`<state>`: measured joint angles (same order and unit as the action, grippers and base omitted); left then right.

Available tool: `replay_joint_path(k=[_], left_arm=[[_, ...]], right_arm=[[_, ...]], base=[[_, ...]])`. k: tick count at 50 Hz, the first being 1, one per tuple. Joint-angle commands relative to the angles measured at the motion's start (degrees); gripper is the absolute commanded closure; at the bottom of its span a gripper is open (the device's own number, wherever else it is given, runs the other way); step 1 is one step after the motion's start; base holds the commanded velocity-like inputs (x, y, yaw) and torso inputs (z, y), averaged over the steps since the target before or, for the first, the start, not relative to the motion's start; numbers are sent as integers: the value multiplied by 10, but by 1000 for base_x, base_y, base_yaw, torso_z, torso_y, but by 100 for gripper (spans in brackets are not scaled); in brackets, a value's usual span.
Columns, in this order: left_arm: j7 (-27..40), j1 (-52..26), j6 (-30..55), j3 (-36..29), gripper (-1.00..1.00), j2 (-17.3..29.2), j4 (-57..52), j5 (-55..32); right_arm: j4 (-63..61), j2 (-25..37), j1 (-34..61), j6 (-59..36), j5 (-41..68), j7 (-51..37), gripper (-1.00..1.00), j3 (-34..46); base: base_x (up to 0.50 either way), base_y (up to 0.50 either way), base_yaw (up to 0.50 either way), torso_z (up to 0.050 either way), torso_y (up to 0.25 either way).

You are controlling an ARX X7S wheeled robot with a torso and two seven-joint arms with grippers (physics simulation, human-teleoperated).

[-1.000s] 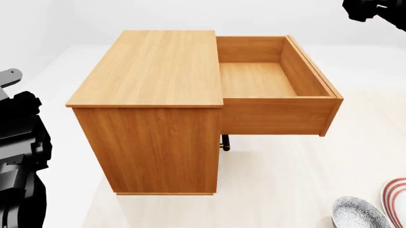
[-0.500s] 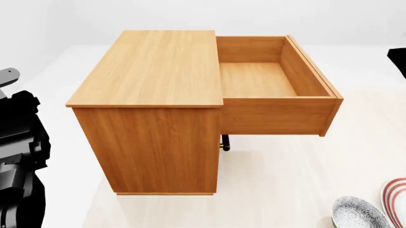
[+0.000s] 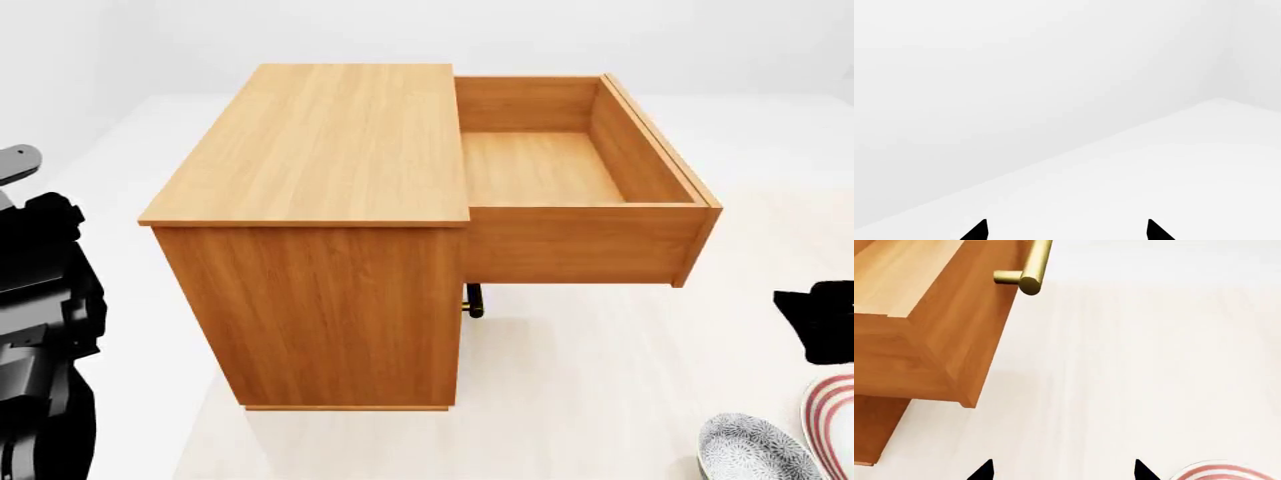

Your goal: Open the top drawer of the cabinet and put the bowl in it.

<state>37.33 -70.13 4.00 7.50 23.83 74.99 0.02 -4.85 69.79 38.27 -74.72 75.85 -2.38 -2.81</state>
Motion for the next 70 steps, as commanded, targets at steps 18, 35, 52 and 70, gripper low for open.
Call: replay_joint_path(k=[18, 35, 52, 70], left_arm=[[-1, 9, -4, 4, -100, -1, 0, -1], [0, 10, -3, 4, -100, -1, 0, 0], [2, 3, 2, -1, -100, -3, 0, 0], [2, 1, 3, 0, -100, -1, 0, 0]], right_arm=[[-14, 29, -254, 80, -99, 33, -100, -5], [7, 31, -302, 93, -102, 39, -100, -26], [45, -10, -221, 93, -161, 64, -100, 73], [83, -26, -220, 107, -181, 77, -100, 93]], base=[[0, 0, 0, 0, 0], [0, 0, 0, 0, 0], [0, 0, 0, 0, 0], [0, 0, 0, 0, 0]])
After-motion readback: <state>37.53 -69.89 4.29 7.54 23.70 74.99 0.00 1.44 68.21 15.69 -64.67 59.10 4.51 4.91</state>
